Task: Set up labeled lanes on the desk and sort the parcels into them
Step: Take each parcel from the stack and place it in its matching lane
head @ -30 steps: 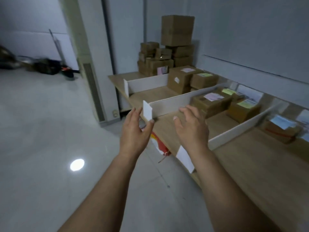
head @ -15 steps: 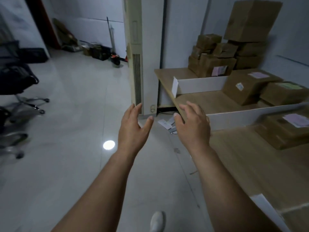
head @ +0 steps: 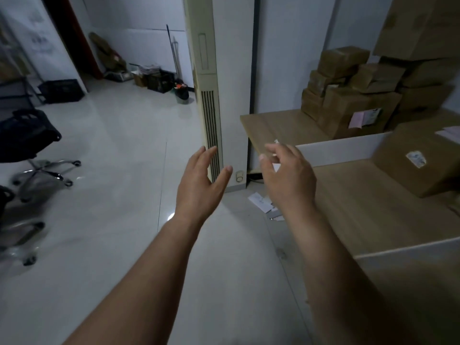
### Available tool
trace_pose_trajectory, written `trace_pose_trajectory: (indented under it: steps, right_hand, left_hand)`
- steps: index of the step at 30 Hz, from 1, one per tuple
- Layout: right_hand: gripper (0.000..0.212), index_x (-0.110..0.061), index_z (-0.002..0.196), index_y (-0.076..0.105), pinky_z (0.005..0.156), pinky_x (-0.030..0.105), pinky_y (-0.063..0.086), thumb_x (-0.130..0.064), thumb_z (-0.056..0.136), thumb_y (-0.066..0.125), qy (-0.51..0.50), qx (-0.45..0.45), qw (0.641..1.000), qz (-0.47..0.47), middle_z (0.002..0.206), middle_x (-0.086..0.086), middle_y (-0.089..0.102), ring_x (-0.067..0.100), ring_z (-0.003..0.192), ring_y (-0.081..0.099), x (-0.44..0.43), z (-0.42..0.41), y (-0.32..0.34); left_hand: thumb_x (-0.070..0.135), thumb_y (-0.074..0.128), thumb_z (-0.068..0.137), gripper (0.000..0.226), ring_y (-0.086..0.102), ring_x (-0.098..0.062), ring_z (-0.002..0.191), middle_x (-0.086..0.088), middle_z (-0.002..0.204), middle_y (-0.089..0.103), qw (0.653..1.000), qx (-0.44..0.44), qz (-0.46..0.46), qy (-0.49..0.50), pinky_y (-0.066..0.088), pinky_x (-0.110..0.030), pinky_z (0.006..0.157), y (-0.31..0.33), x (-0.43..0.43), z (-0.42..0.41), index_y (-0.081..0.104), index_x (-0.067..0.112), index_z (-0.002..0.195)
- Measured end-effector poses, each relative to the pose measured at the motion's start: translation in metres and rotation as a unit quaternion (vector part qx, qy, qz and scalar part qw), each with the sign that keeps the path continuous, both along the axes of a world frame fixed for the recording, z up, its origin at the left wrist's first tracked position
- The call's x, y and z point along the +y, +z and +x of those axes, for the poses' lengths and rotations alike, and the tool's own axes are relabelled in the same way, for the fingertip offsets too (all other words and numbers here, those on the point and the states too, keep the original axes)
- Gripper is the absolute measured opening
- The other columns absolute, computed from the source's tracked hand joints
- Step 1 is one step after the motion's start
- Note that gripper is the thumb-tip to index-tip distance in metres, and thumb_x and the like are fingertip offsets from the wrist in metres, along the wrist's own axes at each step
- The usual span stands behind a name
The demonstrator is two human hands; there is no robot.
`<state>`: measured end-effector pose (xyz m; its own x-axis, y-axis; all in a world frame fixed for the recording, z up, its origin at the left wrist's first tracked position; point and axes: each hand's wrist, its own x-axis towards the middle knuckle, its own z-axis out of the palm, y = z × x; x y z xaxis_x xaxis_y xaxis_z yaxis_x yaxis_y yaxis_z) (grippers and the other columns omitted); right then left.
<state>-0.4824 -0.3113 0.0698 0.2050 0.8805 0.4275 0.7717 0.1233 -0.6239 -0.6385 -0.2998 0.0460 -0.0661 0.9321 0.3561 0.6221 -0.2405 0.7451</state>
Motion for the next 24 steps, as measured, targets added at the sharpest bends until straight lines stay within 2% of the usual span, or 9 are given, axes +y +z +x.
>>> trace_pose_trajectory:
  steps: [9, 15, 21, 24]
  right_hand:
    - [0.033, -0.021, 0.124, 0.059, 0.095, 0.041, 0.046, -0.032, 0.095, 0.047, -0.004, 0.011, 1.000, -0.016, 0.128, -0.002, 0.058, 0.019, 0.109, 0.059, 0.122, -0.009, -0.006]
    - [0.034, -0.023, 0.127, 0.057, 0.096, 0.040, 0.045, -0.032, 0.096, 0.047, -0.037, 0.001, 0.999, 0.000, 0.130, -0.003, 0.056, 0.016, 0.110, 0.058, 0.231, -0.025, 0.004]
    - [0.031, -0.017, 0.122, 0.062, 0.088, 0.035, 0.048, -0.027, 0.094, 0.051, -0.120, -0.002, 0.992, 0.043, 0.120, 0.002, 0.063, 0.018, 0.101, 0.060, 0.346, -0.044, 0.013]
    - [0.030, -0.014, 0.120, 0.063, 0.075, 0.027, 0.042, -0.025, 0.095, 0.050, -0.156, -0.010, 0.987, 0.026, 0.116, 0.004, 0.065, 0.018, 0.096, 0.060, 0.390, -0.043, 0.005]
  left_hand:
    - [0.041, 0.056, 0.090, 0.055, 0.036, -0.013, 0.135, 0.005, 0.151, 0.032, 1.000, -0.010, 0.007, 0.000, 0.038, -0.044, 0.108, -0.007, 0.124, -0.014, 0.039, 0.027, 0.141]
    - [0.041, 0.056, 0.090, 0.056, 0.037, -0.013, 0.134, 0.003, 0.150, 0.035, 0.998, -0.003, 0.034, -0.046, 0.038, -0.043, 0.107, 0.006, 0.247, -0.026, 0.040, 0.025, 0.141]
    - [0.042, 0.055, 0.091, 0.056, 0.031, -0.010, 0.138, 0.004, 0.150, 0.035, 0.993, 0.011, 0.032, -0.115, 0.034, -0.040, 0.111, 0.025, 0.377, -0.032, 0.039, 0.026, 0.142]
    - [0.041, 0.055, 0.092, 0.056, 0.030, -0.009, 0.138, 0.004, 0.150, 0.035, 0.988, 0.021, 0.020, -0.152, 0.029, -0.032, 0.113, 0.023, 0.429, -0.028, 0.037, 0.026, 0.143]
